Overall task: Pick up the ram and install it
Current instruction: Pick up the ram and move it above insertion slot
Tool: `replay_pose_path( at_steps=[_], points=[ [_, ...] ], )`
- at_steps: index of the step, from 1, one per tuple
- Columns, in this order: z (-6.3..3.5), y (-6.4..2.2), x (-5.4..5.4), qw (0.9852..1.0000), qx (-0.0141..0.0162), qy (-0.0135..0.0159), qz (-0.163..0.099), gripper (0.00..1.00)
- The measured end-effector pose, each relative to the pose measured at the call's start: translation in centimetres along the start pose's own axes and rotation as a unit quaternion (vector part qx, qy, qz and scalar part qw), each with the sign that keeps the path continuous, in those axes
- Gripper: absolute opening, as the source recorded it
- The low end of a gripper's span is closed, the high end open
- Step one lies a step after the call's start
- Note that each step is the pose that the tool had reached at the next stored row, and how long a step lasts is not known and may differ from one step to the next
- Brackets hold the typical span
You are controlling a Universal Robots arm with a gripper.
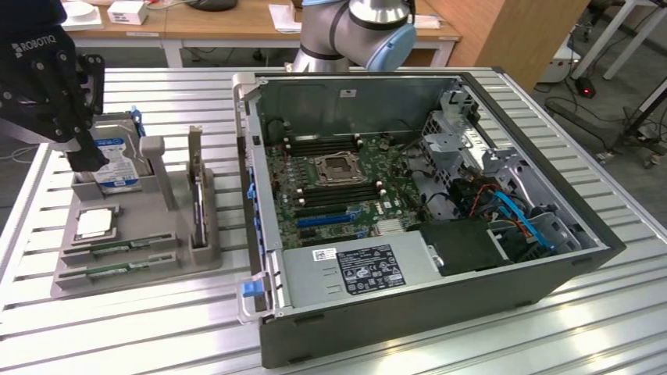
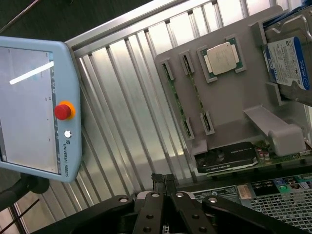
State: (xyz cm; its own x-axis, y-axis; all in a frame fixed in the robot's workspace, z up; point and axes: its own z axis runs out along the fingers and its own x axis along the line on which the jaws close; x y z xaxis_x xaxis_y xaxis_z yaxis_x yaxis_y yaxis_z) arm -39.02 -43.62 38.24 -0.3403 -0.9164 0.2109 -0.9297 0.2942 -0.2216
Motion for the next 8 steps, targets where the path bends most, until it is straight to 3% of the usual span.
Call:
replay_pose_path(
  at_steps=[6,8],
  points=[
    [0.0,0.04,-0.03,1.0,0.0,-0.0001,0.0,0.09],
    [0.05,0.07,-0.05,1.0,-0.0019,-0.005,0.001,0.09]
  ],
)
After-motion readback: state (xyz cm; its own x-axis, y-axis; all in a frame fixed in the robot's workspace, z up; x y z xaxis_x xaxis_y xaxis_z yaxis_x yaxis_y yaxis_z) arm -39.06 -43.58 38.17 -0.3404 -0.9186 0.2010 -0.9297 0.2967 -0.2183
